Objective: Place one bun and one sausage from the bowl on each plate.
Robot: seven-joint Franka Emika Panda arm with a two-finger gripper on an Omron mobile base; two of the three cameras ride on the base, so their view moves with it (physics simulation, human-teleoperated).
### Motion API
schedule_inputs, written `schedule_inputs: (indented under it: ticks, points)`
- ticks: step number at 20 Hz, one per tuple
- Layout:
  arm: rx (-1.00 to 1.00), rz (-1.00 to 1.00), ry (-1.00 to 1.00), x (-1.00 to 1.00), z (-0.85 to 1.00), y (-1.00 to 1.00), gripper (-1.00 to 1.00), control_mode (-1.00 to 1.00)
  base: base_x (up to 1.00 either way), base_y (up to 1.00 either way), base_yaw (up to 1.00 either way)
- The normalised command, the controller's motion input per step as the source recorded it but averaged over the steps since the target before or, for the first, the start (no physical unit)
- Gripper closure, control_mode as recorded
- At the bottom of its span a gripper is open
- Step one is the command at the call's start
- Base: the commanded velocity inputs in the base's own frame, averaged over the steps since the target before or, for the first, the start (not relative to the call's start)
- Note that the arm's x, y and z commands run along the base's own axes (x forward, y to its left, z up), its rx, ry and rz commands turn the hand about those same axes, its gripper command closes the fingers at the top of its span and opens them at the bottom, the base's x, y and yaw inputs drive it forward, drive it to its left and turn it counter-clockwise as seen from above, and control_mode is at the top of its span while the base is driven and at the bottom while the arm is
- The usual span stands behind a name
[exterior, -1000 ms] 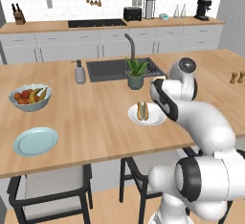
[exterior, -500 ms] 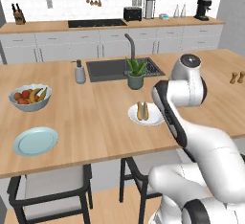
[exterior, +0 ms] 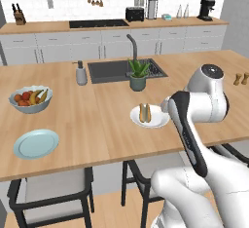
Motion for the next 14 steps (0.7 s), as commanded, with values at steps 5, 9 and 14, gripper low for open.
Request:
schedule_inputs:
  ticks: [5, 9, 14]
  points:
    - [0.00, 0.00, 0.00, -0.34, 0.00, 0.00, -1.00, -1.00, 0.00, 0.00, 0.00]
    - [0.00, 0.00, 0.00, -0.42, 0.14, 0.00, -1.00, -1.00, 0.00, 0.00, 0.00]
    - [0.00, 0.00, 0.00, -0.07, 0.07, 0.00, -1.00, 1.00, -0.17, -0.12, -0.01]
